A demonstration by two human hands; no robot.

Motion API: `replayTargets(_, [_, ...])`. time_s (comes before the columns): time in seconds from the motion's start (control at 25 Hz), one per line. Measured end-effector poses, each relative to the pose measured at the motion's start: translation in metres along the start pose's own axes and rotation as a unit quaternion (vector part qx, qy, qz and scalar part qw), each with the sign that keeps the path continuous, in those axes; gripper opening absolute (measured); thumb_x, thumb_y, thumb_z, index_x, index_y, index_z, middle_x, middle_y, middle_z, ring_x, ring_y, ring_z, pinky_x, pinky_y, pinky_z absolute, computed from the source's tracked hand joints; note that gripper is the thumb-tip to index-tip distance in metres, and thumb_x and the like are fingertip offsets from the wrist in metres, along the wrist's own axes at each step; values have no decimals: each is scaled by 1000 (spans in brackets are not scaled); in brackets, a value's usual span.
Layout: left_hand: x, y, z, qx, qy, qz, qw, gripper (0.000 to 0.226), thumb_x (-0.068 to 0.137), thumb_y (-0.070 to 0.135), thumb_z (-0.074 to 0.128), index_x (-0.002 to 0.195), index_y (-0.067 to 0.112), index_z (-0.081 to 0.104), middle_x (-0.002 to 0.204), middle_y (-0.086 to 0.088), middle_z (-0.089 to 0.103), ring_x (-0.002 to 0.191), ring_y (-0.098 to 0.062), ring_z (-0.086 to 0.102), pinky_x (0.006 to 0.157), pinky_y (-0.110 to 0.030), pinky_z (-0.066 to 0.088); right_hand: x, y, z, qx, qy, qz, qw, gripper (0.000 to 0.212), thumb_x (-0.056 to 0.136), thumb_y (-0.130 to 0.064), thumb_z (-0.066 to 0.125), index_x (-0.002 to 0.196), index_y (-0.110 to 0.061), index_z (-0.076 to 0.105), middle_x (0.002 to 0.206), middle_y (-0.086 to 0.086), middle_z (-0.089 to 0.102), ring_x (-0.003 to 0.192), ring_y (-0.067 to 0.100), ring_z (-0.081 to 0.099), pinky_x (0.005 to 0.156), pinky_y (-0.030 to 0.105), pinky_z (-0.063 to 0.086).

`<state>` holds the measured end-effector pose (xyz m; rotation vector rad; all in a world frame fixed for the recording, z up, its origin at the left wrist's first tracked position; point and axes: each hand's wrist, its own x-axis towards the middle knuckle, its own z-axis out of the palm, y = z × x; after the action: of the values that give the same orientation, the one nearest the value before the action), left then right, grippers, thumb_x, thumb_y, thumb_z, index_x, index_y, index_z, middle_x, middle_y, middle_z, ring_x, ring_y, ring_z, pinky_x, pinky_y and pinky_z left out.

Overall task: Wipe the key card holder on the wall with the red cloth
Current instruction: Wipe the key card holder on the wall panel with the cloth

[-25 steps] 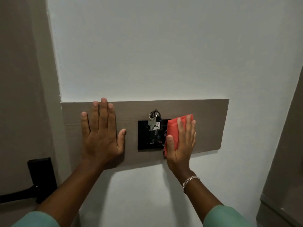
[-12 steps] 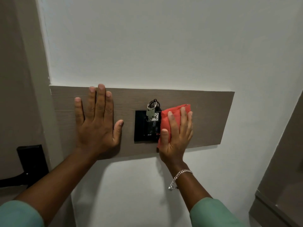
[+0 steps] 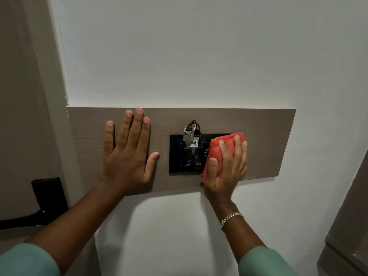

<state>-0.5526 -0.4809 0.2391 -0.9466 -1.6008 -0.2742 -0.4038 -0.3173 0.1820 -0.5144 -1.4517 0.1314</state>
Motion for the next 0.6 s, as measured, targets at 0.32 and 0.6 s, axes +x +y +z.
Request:
replayTargets(0.32, [0, -1, 0, -5, 8, -1, 1000, 80, 91, 46, 40, 152, 1, 16, 160, -19, 13, 151, -29, -2, 121, -53, 0, 5, 1, -3, 24, 22, -15, 999, 33, 94, -38, 44, 121, -22, 57, 147, 15, 46, 146, 35, 30, 110, 62, 32])
replayTargets(0.6, [1, -2, -2, -29, 9, -3, 1000, 79, 91, 45, 41, 152, 1, 16, 161, -18, 12, 151, -30, 3, 120, -56, 4, 24, 21, -16, -12, -41, -146, 988, 32, 95, -40, 45, 119, -24, 58, 146, 13, 46, 145, 37, 31, 111, 61, 32])
